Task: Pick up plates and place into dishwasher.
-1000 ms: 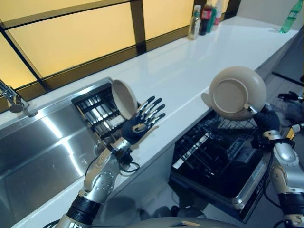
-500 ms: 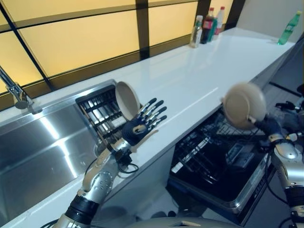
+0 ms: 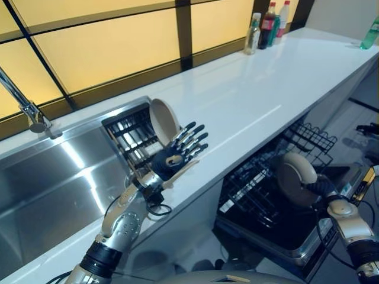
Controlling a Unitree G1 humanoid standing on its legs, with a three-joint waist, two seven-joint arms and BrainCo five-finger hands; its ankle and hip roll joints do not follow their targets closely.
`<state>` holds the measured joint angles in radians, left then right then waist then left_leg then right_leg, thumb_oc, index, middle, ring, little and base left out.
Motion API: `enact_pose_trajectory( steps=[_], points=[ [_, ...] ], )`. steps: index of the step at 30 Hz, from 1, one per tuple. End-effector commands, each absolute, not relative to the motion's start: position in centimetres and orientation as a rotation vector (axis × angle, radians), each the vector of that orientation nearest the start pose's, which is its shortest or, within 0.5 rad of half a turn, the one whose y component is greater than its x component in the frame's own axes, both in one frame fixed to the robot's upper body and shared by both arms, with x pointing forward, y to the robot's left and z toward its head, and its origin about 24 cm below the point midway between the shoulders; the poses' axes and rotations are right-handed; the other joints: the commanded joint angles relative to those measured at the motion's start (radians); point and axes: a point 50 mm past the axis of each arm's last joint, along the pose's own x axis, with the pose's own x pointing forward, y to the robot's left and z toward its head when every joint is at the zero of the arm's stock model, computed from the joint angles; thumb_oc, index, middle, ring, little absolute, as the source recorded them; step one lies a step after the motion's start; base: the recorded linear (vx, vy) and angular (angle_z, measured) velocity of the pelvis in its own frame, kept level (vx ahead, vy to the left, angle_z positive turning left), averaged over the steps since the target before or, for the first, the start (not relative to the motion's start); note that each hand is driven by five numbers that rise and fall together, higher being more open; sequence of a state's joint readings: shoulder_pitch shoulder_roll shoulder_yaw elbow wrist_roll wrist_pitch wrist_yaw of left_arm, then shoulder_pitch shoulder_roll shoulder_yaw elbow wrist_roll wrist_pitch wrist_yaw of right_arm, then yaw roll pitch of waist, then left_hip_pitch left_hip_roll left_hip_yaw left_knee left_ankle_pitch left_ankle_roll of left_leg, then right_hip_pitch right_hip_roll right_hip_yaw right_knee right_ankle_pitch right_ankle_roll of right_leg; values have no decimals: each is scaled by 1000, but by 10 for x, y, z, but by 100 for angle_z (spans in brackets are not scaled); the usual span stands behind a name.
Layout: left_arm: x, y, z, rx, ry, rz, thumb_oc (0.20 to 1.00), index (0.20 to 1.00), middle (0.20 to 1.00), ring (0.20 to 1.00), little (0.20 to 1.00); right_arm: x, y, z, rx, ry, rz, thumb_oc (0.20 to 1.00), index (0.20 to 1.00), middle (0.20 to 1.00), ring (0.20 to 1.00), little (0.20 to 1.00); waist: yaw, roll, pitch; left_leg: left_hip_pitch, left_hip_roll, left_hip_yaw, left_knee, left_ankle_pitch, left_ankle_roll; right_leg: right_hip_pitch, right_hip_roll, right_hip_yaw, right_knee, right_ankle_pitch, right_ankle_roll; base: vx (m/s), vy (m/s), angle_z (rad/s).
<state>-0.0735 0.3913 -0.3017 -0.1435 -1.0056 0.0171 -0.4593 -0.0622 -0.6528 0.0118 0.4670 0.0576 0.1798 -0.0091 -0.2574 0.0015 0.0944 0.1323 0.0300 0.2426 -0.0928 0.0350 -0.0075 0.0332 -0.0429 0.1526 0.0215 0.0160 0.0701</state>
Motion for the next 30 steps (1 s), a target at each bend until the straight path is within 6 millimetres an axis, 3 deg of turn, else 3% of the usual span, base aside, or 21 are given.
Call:
enact_pose_trajectory(
  steps=[1, 6, 12, 22, 30],
  points=[
    [240, 110, 108, -661, -177, -908, 1000, 1000, 1000, 1000, 1000, 242, -310, 5, -572, 482, -118, 200, 200, 200, 200, 200, 27, -29, -12, -37, 7, 9, 186, -186, 76, -179, -63, -37, 106, 98, 110, 0, 0, 0],
    [241, 110, 103, -661, -154, -906, 1000, 1000, 1000, 1000, 1000, 253, -282, 23, -517, 307, 56, 200, 200, 200, 200, 200, 20, -28, -14, -35, 7, 16, 190, -190, 78, -193, -65, -41, 121, 99, 113, 0, 0, 0],
    [242, 112, 98, -666, -133, -898, 1000, 1000, 1000, 1000, 1000, 253, -273, 23, -522, 279, 164, 200, 200, 200, 200, 200, 20, -28, -18, -33, 5, 15, 198, -195, 80, -200, -68, -47, 132, 95, 113, 4, -4, 1],
    [240, 110, 93, -656, -96, -929, 1000, 1000, 1000, 1000, 1000, 243, -294, -6, -707, 481, 169, 200, 200, 200, 200, 200, 40, -28, -13, -32, 8, 3, 209, -196, 78, -195, -72, -64, 135, 89, 110, 18, -39, 7],
    [236, 103, 93, -655, -83, -977, 1000, 1000, 1000, 1000, 1000, 240, -299, -25, -741, 558, 118, 200, 200, 200, 200, 200, 54, -23, -5, -29, 10, -6, 218, -202, 79, -196, -76, -72, 137, 90, 112, 11, -31, 6]
  ],
)
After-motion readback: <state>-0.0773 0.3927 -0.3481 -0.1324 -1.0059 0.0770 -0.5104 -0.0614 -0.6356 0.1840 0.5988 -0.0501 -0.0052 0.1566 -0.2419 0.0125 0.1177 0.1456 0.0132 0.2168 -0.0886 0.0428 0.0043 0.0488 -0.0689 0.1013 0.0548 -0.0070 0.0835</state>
